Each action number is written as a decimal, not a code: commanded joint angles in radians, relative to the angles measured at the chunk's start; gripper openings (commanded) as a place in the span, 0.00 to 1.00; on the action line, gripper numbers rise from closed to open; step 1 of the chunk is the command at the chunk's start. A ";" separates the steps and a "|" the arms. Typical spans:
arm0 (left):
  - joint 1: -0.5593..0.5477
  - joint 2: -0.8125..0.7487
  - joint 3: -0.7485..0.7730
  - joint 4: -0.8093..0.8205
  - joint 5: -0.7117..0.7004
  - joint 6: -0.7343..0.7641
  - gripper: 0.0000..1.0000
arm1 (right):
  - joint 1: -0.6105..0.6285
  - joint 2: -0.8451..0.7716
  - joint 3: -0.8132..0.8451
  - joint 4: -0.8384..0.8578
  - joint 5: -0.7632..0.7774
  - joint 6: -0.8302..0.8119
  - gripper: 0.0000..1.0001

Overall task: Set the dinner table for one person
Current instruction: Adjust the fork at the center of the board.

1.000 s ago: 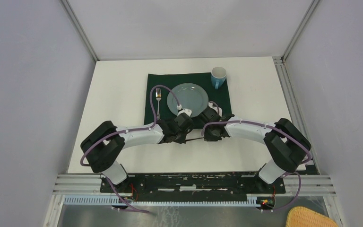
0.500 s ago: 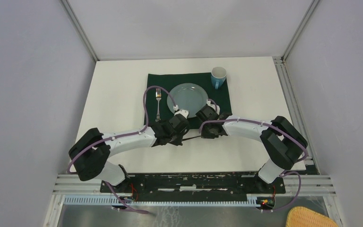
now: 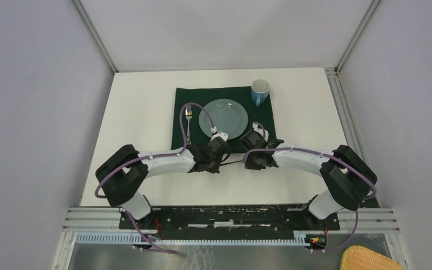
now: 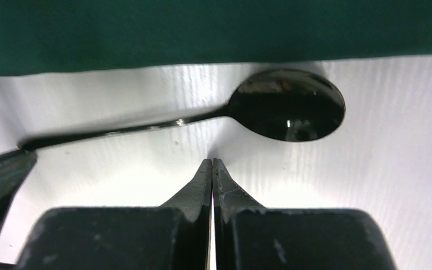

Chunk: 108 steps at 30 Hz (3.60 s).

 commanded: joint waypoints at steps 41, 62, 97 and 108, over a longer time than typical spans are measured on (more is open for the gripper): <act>-0.005 0.106 0.089 0.150 -0.044 0.104 0.02 | -0.002 -0.111 -0.084 -0.082 0.046 0.010 0.00; -0.037 -0.002 0.072 -0.013 0.037 -0.023 0.02 | -0.004 -0.057 -0.042 -0.057 0.045 -0.014 0.00; -0.063 0.032 0.112 0.133 -0.143 0.132 0.02 | -0.005 -0.119 -0.093 -0.076 0.065 -0.005 0.00; -0.007 0.062 0.084 0.184 -0.115 0.151 0.02 | -0.014 -0.095 -0.101 -0.053 0.062 0.009 0.00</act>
